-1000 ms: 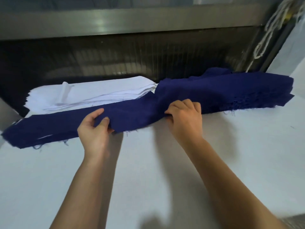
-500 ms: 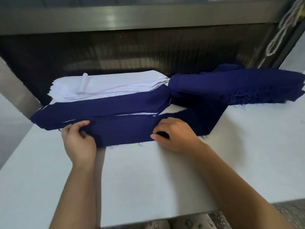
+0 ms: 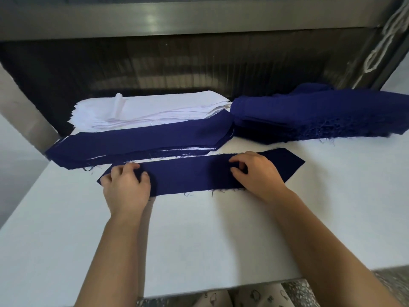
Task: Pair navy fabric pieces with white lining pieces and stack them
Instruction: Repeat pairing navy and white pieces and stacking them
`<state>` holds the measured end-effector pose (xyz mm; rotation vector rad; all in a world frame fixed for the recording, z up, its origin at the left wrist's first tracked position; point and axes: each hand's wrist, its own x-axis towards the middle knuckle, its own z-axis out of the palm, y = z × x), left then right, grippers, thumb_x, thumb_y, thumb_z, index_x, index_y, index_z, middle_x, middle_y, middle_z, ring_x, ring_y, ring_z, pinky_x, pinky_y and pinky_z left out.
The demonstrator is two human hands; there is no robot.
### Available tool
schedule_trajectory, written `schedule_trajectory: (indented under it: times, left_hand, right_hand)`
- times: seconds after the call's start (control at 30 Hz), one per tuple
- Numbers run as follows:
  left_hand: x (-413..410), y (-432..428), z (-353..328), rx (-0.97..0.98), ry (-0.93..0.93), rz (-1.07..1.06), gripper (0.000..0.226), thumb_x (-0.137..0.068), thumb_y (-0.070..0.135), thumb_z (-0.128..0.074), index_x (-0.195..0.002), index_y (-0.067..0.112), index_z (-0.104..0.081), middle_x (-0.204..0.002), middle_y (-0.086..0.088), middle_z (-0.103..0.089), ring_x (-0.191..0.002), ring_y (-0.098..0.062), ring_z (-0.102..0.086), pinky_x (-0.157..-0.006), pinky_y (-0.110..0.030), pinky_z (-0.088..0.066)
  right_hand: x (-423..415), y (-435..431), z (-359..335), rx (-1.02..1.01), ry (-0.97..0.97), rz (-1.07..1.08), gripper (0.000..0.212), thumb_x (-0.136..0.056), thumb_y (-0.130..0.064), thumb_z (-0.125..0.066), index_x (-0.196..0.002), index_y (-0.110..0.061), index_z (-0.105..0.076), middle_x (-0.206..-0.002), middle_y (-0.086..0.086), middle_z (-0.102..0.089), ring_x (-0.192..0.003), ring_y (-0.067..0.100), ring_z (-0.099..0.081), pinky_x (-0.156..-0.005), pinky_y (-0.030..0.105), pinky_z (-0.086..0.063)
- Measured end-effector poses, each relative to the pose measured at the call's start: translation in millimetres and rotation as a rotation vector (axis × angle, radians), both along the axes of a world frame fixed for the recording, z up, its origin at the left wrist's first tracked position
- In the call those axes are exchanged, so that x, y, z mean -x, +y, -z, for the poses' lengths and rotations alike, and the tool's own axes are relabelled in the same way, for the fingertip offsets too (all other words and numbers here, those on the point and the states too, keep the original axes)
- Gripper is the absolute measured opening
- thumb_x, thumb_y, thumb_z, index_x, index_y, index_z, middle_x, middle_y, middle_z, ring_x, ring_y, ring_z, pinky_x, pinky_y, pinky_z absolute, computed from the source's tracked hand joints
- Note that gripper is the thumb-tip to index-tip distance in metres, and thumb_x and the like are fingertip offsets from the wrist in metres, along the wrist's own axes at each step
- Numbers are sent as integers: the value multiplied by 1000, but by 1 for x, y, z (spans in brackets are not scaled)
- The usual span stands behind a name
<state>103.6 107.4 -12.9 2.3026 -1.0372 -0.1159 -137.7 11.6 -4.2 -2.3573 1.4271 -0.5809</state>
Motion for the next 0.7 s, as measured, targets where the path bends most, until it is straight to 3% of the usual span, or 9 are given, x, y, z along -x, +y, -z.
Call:
schedule_trajectory:
  times: [0.3, 0.43, 0.7]
  left_hand:
    - [-2, 2, -5, -108, 13, -121, 44, -93, 29, -55, -134, 13, -48, -143, -17, -35, -132, -37, -24, -106, -43, -21]
    - [-4, 2, -4, -81, 13, -107, 41, -94, 25, -55, -133, 13, -49, -143, -18, -36, -132, -38, -24, -106, -43, -21]
    - [-9, -1, -2, -23, 25, -101, 43, -92, 23, -57, -133, 15, -49, -140, -17, -40, -132, -38, -24, -106, -45, -21]
  right_hand:
    - [-2, 0, 2, -6, -10, 21, 23, -89, -23, -56, -110, -25, -64, -76, -15, -46, -74, 9, -47, -64, 24, -35]
    - [1, -2, 2, -1, 72, 117, 25, -91, -25, -52, -114, -25, -62, -84, -13, -47, -76, 9, -46, -59, 24, -32]
    - [-3, -4, -5, -7, 131, 150, 26, -91, -26, -50, -115, -26, -60, -92, -7, -56, -81, 14, -49, -66, 26, -35]
